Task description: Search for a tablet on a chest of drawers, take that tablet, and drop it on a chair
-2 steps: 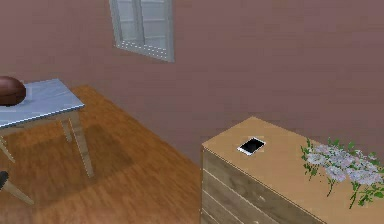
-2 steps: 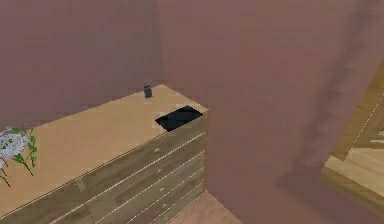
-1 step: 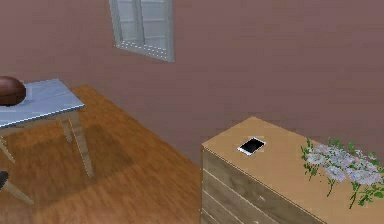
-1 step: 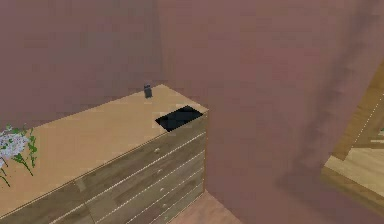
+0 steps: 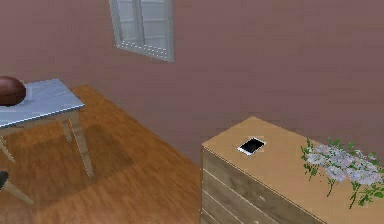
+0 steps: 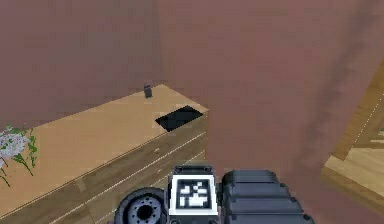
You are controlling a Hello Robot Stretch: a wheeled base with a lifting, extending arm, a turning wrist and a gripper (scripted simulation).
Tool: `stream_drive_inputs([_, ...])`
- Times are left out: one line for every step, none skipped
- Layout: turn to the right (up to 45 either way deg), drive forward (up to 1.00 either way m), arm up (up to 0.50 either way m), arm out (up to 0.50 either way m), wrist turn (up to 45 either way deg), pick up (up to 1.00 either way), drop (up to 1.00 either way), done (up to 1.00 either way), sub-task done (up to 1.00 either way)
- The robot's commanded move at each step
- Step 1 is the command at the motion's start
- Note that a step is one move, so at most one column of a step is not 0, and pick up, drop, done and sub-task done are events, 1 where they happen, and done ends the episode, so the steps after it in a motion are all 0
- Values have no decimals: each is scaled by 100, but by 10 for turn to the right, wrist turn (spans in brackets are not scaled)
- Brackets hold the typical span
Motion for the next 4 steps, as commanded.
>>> stream_drive_inputs([0,0,0,50,0,0,0,0,0])
stream_drive_inputs([0,0,0,0,450,0,0,0,0])
stream_drive_inputs([0,0,0,0,450,0,0,0,0])
stream_drive_inputs([0,0,0,0,450,0,0,0,0])
